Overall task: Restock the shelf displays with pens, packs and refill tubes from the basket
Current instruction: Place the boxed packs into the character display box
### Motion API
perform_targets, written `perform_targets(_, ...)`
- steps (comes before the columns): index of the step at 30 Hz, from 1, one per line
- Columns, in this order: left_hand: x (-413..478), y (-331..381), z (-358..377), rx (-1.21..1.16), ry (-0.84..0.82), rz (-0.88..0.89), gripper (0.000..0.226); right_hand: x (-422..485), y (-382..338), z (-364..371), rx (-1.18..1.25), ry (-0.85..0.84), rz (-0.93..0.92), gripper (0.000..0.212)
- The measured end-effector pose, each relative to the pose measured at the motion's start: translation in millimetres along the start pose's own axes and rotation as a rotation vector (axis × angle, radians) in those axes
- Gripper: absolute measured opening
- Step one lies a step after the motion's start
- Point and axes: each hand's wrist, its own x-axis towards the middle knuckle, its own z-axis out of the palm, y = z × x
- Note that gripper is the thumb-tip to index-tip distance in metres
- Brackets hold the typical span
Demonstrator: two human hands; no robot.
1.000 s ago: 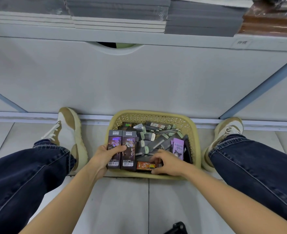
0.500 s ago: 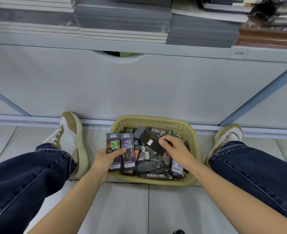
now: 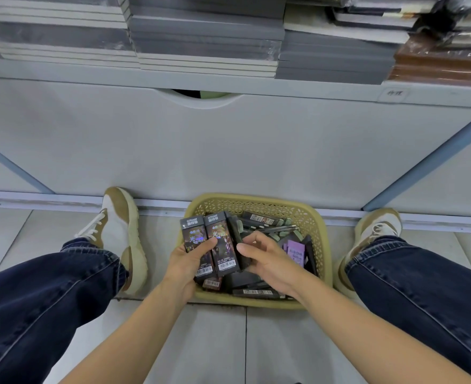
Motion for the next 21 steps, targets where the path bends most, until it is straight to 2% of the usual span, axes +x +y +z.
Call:
perform_targets(4, 2, 3, -5, 0.001, 0.051, 0.005, 0.035, 0, -6, -2, -0.3, 0.15, -0.127, 0.028)
perform_targets(8, -9, 6, 6, -0.028, -0.012, 0.029, 0.034, 0, -2, 7, -0.528, 0.13, -0.228, 0.011)
perform_targets(10, -13, 10, 11, -0.038, -0.039, 0.051, 0.033, 1, -4, 13, -0.551, 0.136, -0.283, 0.015)
perform_targets(13, -18, 26, 12, 0.013, -0.064, 0.115, 0.031, 1, -19, 23, -0.485, 0.158, -0.296, 0.046)
perform_targets(14, -20, 33, 13, 0.038, -0.078, 0.139, 0.029, 1, -26, 27, -0.505, 0.162, -0.303, 0.048)
perform_targets(19, -37, 84, 22, 0.22, -0.103, 0.341, 0.029, -3, -77, 46, -0.619, 0.142, -0.391, 0.027)
perform_targets(21, -49, 117, 27, 0.254, -0.122, 0.423, 0.034, -8, -107, 59, -0.673, 0.122, -0.476, 0.034)
